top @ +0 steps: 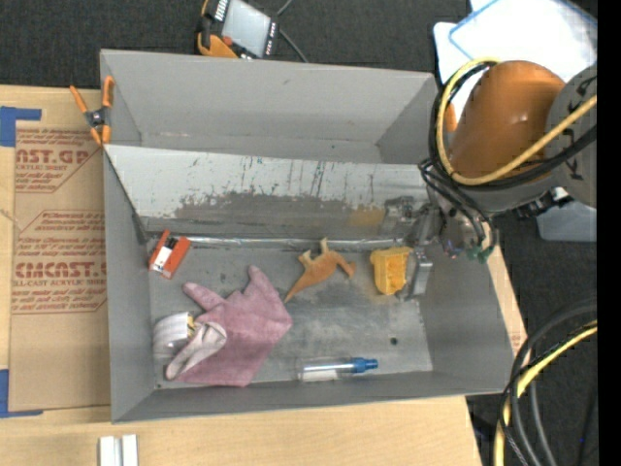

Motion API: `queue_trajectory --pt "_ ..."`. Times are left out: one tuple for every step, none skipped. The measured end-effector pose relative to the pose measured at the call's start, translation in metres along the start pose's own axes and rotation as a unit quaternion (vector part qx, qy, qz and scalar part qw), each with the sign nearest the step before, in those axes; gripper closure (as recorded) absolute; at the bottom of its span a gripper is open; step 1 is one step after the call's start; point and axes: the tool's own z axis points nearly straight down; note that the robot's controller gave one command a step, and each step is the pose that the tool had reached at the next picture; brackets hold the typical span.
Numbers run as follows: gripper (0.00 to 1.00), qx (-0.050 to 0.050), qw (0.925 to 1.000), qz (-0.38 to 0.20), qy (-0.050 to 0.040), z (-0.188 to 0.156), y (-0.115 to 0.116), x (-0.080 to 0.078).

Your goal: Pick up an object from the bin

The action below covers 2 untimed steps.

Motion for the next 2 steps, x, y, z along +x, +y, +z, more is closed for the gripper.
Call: queue_trajectory --pt "0.00 0.000 1.0000 -0.001 -0.0039 -0.005 0.000 -0.002" --pt "0.00 0.000 0.9960 0.089 -0.0058 0.132 -0.081 -0.026"
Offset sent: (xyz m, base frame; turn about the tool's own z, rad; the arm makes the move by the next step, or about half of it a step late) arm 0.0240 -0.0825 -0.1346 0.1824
